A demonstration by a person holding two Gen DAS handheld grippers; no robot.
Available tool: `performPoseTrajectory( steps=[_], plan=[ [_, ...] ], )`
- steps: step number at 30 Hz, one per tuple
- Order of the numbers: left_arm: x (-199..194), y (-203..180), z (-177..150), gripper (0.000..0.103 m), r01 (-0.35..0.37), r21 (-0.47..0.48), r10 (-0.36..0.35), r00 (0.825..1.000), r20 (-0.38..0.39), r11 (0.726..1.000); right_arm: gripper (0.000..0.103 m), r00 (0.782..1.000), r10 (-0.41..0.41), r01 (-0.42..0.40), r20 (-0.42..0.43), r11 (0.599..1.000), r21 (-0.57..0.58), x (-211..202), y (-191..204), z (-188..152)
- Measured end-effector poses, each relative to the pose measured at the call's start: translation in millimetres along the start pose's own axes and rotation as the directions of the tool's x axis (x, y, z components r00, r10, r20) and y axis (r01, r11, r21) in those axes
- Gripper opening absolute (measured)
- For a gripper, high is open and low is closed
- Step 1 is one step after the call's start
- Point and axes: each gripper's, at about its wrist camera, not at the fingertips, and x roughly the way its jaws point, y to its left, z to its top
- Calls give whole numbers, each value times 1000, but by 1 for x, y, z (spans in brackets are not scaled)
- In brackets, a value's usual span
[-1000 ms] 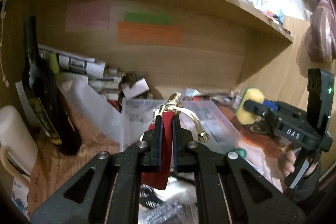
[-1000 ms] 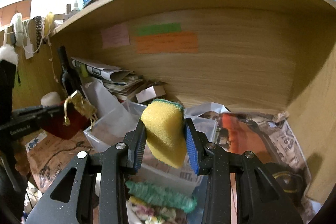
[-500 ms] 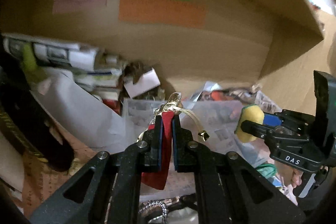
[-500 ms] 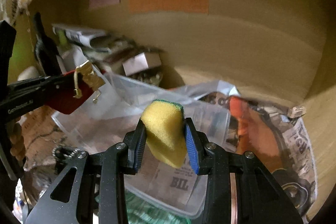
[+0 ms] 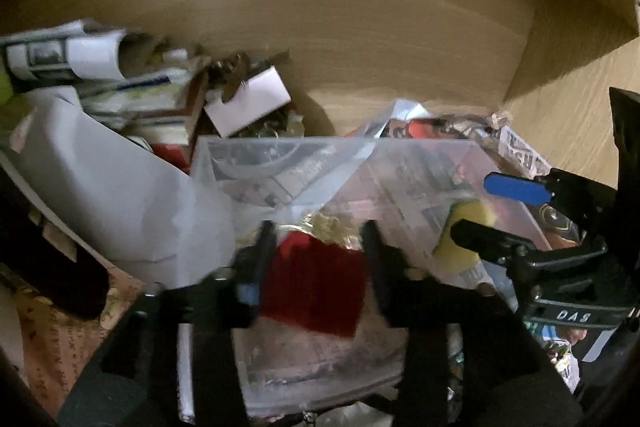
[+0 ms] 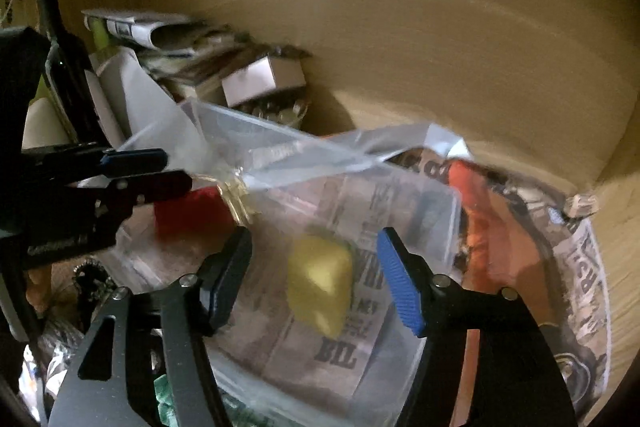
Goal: Organize soft objects
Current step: 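Carry the pouch and sponge over the clear box and open both tools, then grasp the black-and-white braided cord with the left tool while the right grasps the green knitted cloth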
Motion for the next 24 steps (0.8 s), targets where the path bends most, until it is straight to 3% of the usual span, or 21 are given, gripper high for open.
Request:
performPoseTrajectory(
  steps=[4, 12, 18, 24],
  plan=[
    [-23, -1, 0, 53, 15, 4, -15, 999, 43, 1000, 62, 998, 8, -8, 59, 1000, -1, -19, 0, 3],
    [-76, 7, -13, 76, -1, 10, 0, 991, 136, 1000, 71, 985, 6, -4, 173, 1000, -11, -68, 9, -8],
    [-87, 19, -33, 79, -9, -14, 10, 995, 104, 1000, 72, 981, 7, -5, 192, 1000, -10, -85, 14, -26],
    [-78, 29, -60, 79, -9, -48, 11, 999, 35, 999, 72, 988, 11, -13, 151, 1000, 17, -84, 14, -50]
  ],
)
